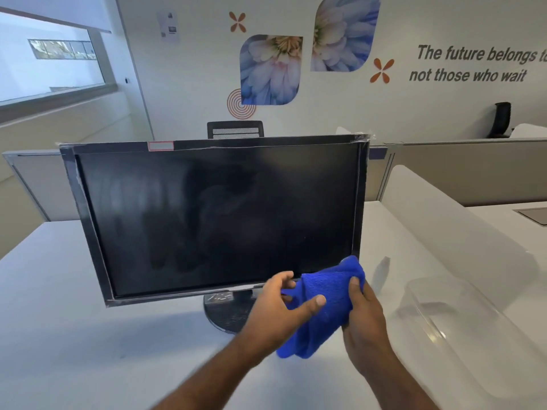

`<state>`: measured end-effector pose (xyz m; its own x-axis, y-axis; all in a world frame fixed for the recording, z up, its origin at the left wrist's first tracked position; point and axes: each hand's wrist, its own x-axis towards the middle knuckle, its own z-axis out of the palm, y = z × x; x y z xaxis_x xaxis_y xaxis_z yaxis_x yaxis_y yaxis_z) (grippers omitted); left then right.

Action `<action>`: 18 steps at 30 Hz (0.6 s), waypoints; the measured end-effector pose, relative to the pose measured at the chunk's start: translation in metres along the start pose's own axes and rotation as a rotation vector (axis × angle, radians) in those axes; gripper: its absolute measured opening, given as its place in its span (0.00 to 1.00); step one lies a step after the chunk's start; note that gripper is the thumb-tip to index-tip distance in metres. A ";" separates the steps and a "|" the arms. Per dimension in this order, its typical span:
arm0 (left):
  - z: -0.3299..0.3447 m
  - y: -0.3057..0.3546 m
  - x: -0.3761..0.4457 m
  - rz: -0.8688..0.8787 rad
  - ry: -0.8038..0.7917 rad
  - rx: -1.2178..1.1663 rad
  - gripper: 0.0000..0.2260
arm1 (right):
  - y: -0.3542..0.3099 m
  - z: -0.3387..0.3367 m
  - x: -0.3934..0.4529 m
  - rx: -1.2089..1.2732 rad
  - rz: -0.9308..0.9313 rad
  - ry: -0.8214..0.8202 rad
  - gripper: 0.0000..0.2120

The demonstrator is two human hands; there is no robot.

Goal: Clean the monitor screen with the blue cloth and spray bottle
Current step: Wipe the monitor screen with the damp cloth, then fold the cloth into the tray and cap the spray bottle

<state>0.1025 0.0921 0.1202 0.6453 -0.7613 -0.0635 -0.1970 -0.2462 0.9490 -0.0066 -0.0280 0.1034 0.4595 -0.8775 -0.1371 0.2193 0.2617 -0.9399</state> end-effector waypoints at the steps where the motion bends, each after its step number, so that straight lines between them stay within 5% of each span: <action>1: 0.007 0.002 -0.001 -0.008 0.015 -0.002 0.31 | 0.002 -0.001 -0.004 0.026 0.007 -0.027 0.15; 6: 0.016 0.010 0.001 0.039 0.202 0.020 0.04 | 0.014 -0.003 -0.020 0.031 0.048 -0.100 0.14; 10: 0.004 0.018 0.002 0.090 0.227 0.074 0.05 | 0.019 -0.021 -0.022 -0.075 0.104 -0.110 0.11; 13: -0.012 0.029 0.005 0.119 0.205 0.145 0.07 | 0.019 -0.039 -0.023 -0.267 -0.022 -0.032 0.07; 18: -0.033 0.051 0.002 0.157 0.125 0.216 0.10 | 0.017 -0.062 -0.010 -0.516 -0.135 -0.076 0.31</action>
<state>0.1180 0.0983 0.1783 0.6782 -0.7233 0.1299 -0.4451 -0.2636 0.8558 -0.0610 -0.0398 0.0696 0.5216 -0.8532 0.0006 -0.1619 -0.0996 -0.9818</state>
